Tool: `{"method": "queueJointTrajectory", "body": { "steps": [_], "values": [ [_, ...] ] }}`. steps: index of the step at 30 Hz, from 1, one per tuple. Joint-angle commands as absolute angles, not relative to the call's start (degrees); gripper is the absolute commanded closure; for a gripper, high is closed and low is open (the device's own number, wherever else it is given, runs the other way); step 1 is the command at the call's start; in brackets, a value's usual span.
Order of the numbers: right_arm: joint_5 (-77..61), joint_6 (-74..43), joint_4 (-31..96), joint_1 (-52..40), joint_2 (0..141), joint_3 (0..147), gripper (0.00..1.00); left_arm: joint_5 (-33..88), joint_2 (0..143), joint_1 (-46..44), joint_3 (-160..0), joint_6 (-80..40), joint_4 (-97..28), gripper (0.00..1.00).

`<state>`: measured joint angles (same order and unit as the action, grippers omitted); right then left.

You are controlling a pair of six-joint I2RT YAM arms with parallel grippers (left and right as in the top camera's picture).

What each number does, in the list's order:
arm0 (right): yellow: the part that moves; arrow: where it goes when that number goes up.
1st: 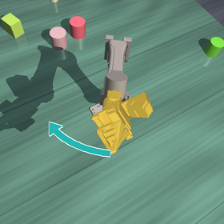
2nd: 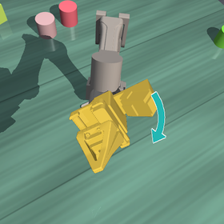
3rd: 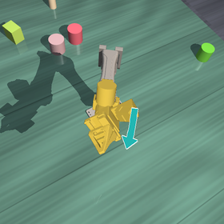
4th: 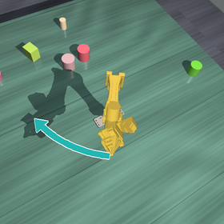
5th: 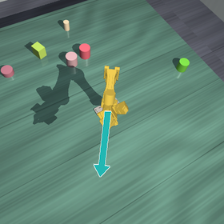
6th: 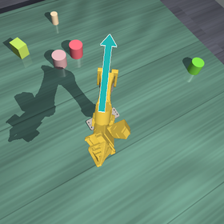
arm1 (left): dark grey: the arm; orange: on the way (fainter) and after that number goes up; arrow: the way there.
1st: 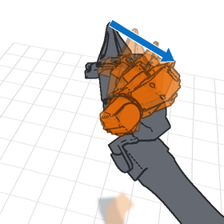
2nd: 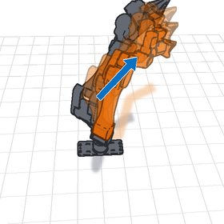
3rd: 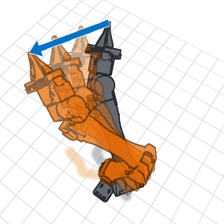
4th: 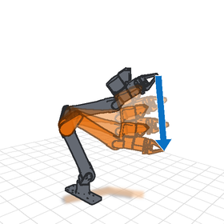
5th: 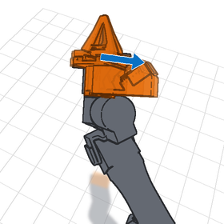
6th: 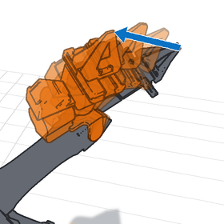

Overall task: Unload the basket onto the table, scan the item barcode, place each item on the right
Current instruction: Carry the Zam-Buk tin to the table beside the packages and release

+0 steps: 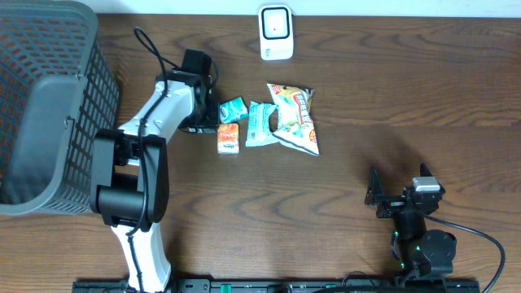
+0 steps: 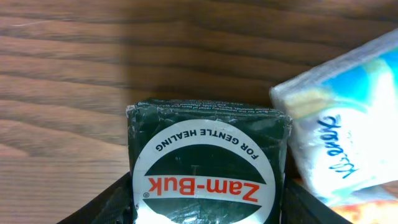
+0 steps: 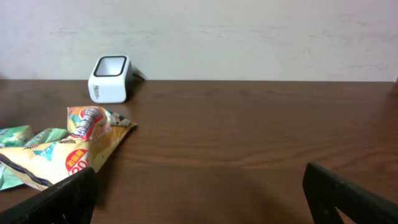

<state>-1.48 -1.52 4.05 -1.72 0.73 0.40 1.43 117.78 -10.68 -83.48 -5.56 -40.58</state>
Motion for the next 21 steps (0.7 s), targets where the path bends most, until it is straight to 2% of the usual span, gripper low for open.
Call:
{"method": "queueJointTrajectory", "body": {
  "steps": [1, 4, 11, 13, 14, 15, 21],
  "values": [
    [-1.19, -2.09, 4.34, -1.48, 0.64, 0.36, 0.01, 2.61, 118.69, -12.43, -83.42, -7.40, -39.99, 0.45],
    [-1.19, -2.07, 4.32, -1.48, 0.64, 0.36, 0.01, 2.63, 118.76, -14.00, -83.42, -11.18, -39.38, 0.44],
    [-1.19, -2.07, 4.32, -1.48, 0.64, 0.36, 0.01, 1.87, 118.74, -16.82, -83.42, -11.18, -37.21, 0.44],
    [-1.19, -2.07, 4.34, -1.48, 0.64, 0.36, 0.01, 0.86, 118.72, -16.36, -83.44, -10.98, -37.19, 0.36],
    [-1.21, -2.07, 4.32, -1.48, 0.64, 0.36, 0.01, 0.10, 118.58, -16.10, -83.44, -10.92, -37.26, 0.26],
    [-1.19, -2.09, 4.32, -1.48, 0.64, 0.36, 0.01, -0.27, 118.50, -15.90, -83.44, -10.55, -37.39, 0.05],
    [-1.21, -2.09, 4.32, -1.48, 0.64, 0.36, 0.01, -0.47, 114.65, -14.52, -84.38, -10.13, -40.99, 0.02]
  ]
}}
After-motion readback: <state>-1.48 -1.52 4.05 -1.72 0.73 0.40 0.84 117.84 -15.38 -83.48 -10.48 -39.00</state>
